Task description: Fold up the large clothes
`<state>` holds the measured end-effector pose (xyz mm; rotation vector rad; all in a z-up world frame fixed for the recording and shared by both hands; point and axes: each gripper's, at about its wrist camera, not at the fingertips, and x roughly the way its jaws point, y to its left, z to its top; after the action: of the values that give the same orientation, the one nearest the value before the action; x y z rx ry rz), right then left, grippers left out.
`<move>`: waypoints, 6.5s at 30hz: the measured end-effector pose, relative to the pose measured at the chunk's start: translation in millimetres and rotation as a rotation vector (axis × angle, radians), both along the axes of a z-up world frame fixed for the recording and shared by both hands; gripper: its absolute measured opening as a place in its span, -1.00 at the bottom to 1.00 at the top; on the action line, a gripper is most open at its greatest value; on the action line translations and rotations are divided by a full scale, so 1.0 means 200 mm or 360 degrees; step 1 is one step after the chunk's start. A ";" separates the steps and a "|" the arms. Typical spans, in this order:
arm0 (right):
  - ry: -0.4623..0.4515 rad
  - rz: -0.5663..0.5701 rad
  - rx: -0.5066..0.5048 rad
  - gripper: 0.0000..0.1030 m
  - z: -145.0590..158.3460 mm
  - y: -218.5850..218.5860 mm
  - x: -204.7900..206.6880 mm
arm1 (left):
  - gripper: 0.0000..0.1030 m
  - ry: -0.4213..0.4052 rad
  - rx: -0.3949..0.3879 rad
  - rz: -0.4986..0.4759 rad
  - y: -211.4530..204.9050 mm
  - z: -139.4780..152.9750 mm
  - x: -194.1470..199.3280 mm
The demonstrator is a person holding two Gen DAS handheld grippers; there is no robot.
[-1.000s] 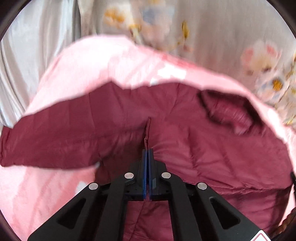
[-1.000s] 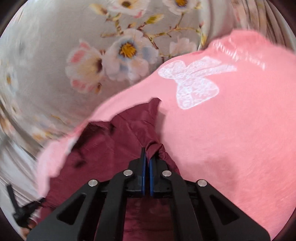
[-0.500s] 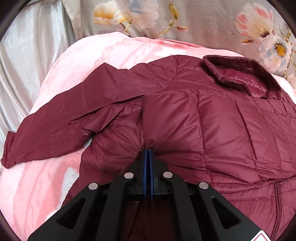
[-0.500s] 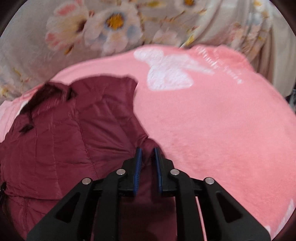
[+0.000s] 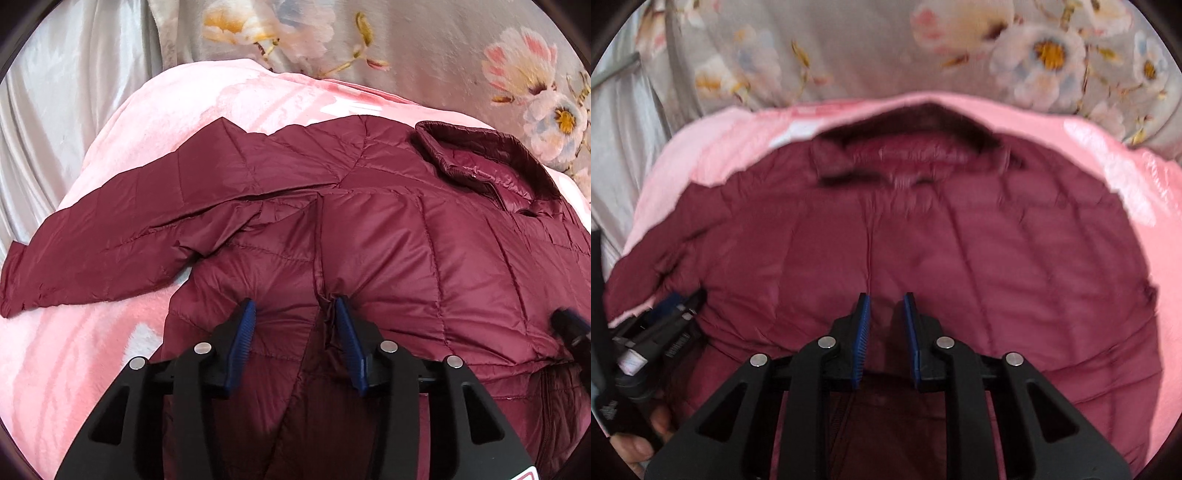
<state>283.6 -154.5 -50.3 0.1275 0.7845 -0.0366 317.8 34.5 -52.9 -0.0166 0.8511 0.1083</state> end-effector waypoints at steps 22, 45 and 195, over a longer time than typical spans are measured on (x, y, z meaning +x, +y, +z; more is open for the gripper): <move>-0.0002 -0.0003 -0.0202 -0.65 -0.05 0.07 -0.02 | 0.34 0.0018 -0.0332 0.0045 0.29 0.09 -0.17; -0.0025 -0.0094 -0.0169 -0.02 -0.01 0.01 -0.10 | -0.99 -0.0001 -0.0671 0.0914 1.57 0.12 -0.20; 0.0035 -0.0022 0.0029 -0.89 -0.02 -0.31 -0.07 | 0.10 0.0137 -0.0091 -0.0334 -0.41 0.10 0.15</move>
<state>270.1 -216.9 -54.3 0.1497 0.8060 -0.0441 348.6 -48.0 -31.9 0.0238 0.9365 -0.1133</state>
